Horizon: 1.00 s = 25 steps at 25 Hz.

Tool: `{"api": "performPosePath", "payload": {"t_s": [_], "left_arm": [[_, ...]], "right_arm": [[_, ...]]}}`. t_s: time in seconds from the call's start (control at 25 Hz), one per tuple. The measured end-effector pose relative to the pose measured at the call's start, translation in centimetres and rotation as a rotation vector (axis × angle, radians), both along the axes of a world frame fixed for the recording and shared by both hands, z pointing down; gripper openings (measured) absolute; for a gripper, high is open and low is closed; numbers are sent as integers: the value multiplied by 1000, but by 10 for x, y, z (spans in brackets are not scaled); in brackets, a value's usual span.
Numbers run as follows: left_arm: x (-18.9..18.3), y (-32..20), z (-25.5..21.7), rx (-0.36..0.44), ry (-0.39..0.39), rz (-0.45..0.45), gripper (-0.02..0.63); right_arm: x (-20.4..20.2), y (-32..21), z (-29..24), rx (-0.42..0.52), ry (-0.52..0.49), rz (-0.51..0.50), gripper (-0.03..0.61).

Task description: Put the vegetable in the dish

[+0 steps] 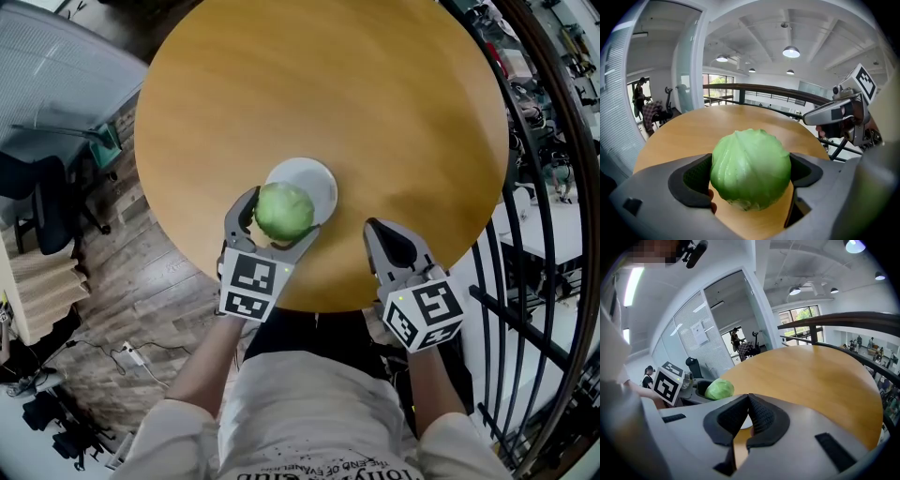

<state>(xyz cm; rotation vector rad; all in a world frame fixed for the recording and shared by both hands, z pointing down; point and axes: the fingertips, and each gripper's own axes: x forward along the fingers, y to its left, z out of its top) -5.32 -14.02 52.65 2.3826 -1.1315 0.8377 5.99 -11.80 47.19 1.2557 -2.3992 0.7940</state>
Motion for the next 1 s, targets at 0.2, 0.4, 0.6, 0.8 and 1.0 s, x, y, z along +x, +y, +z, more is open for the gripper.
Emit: {"api": "performPosePath", "payload": {"t_s": [0.2, 0.4, 0.6, 0.8, 1.0], "left_arm": [[4, -7, 13, -18, -14, 11, 488], [3, -14, 30, -39, -40, 22, 488], [2, -18, 46, -72, -63, 31, 488], [6, -20, 60, -95, -82, 42, 488], [8, -20, 72, -121, -109, 62, 488]], "right_arm": [[2, -1, 8, -15, -2, 1, 21], [-3, -7, 14, -24, -9, 2, 21], [-10, -10, 18, -37, -13, -7, 21], [-9, -7, 23, -51, -18, -9, 21], [-7, -7, 27, -61, -21, -6, 21]]}}
